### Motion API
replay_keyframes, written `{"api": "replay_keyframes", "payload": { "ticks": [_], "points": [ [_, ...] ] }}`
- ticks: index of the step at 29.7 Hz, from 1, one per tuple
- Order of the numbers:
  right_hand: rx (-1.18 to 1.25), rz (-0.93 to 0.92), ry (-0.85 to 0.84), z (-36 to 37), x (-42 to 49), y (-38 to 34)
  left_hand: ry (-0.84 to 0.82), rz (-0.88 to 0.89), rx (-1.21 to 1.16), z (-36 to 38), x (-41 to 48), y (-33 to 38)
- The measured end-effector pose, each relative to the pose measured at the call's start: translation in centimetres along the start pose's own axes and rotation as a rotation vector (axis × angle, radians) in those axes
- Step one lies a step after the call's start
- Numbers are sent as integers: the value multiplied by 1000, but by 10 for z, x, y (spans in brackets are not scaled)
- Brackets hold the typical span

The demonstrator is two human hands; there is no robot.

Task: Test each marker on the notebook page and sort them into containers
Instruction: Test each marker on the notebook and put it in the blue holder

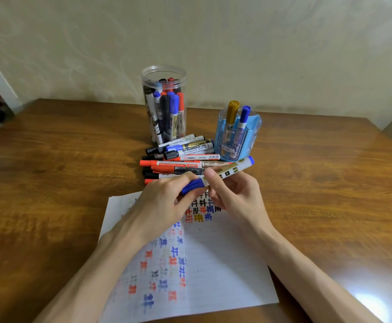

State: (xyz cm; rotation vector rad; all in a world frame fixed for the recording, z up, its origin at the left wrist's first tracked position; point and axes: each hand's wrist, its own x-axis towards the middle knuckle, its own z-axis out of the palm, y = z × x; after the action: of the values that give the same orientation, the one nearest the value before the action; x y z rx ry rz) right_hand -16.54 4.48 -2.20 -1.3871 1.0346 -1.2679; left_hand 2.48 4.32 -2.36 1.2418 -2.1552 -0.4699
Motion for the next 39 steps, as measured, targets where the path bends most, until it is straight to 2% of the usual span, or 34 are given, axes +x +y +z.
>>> {"api": "replay_keyframes", "payload": {
  "ticks": [2,8,13,15,17,18,20,22,24,29,35,39],
  "points": [
    [-5,2,10,-1,1,0,5,37,59,1,0,-2],
    [-51,-64,-10,-8,-2,-5,-148,-70,-251,-6,-1,6],
    [-63,-92,-37,-5,-6,-9,-204,-62,-365,-8,1,13],
    [21,-58,94,-18,5,-10,-188,-75,-404,-18,-2,5],
    [126,-42,306,-53,15,-14,-95,-136,-479,-35,-8,-16],
    [101,-53,343,-68,17,-16,-46,-160,-485,-43,-11,-26],
    [-21,-45,253,-71,13,-14,-3,-156,-434,-47,-12,-33],
    [-146,-12,77,-53,6,-11,-16,-124,-376,-36,-7,-25],
    [-208,13,0,-38,4,-9,-41,-112,-325,-25,-3,-12],
    [-273,102,62,-40,1,-8,-99,-85,-270,-16,-4,-5],
    [-328,164,72,-33,-11,-11,-108,-85,-84,-8,-7,-7],
    [-333,132,112,-30,-22,0,-103,-83,20,-7,-7,-7]
  ]
}}
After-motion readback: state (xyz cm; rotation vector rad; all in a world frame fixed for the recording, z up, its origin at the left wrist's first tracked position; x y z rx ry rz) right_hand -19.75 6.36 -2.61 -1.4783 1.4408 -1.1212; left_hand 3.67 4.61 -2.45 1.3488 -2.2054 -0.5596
